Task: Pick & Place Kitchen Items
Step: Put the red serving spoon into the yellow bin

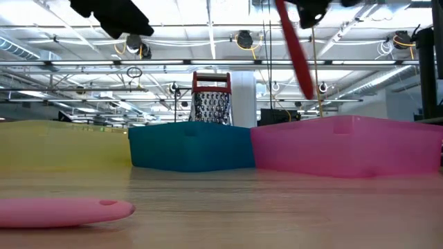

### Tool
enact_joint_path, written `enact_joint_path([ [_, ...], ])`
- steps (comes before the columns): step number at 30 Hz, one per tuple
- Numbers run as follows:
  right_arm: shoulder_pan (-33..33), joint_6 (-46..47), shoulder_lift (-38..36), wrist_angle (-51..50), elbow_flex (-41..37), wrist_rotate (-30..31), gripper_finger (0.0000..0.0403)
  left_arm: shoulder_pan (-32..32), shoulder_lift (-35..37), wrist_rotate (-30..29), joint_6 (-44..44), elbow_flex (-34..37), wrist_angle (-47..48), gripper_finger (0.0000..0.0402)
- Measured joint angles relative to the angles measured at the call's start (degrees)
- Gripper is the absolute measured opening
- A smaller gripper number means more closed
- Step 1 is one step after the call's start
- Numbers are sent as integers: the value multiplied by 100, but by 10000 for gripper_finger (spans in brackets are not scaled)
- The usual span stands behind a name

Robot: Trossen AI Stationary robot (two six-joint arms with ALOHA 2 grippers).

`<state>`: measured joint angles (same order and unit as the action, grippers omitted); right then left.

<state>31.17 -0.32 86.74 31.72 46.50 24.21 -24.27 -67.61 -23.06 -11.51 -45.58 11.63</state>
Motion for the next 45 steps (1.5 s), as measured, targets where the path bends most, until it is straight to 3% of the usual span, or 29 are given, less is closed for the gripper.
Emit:
enact_joint_path([
  [8,-580,-67,167,1139,-2,-18,35,-197,-558,-23,403,0,-869,131],
  [15,-877,-237,325,2006,-2,-22,30,-162,-1250,-373,799,4,-2272,131],
  [24,-1092,-231,319,2090,0,-43,35,124,-1911,-403,966,1,-3967,131],
  [34,-1092,-384,321,2077,0,-46,37,551,-2517,103,818,0,-4962,131],
  [45,-1097,-409,321,2074,0,-36,37,782,-2600,246,741,0,-5482,131],
])
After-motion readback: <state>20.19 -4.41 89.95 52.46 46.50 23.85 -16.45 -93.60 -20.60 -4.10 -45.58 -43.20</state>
